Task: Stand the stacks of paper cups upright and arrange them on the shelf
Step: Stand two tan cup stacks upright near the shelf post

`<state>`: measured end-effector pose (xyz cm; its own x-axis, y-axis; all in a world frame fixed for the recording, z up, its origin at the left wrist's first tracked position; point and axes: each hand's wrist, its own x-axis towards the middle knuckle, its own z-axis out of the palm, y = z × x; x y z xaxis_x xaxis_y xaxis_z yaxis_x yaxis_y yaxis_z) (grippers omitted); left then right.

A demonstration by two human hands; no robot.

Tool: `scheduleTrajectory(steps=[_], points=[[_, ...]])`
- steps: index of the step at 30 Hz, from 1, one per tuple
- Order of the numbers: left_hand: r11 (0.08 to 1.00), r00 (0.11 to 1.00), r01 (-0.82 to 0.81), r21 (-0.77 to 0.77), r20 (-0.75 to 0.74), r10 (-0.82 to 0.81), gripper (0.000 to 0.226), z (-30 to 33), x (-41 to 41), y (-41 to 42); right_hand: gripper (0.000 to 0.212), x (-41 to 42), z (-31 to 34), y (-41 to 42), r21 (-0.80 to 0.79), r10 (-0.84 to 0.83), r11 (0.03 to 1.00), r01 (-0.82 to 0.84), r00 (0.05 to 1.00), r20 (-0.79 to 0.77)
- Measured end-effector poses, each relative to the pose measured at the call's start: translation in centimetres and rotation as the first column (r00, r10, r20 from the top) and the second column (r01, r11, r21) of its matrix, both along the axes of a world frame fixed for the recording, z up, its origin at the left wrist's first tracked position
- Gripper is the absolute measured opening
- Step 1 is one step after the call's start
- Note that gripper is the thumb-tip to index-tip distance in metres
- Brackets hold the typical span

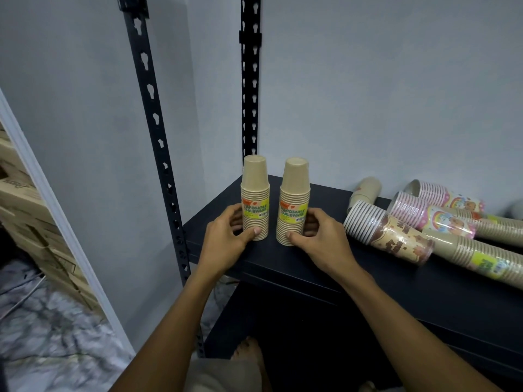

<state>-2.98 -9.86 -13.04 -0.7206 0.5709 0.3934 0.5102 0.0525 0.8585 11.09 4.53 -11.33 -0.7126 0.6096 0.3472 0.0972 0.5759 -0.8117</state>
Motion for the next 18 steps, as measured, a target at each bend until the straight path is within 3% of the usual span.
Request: scheduleTrajectory(steps=[8, 18], points=[[1.000, 0.999, 0.007, -0.027, 0.044, -0.006, 0.057, 0.4, 0.2, -0.1, 0.055, -0.2, 0.0, -0.2, -0.003, 0.004, 1.000, -0.004, 1.000, 0.017], [0.969, 0.967, -0.243, -0.048, 0.064, 0.246, 0.051, 0.4, -1.3, -1.6, 0.047, -3.4, -0.2, -3.4, 0.029, 0.036, 0.999, -0.036, 0.999, 0.001]])
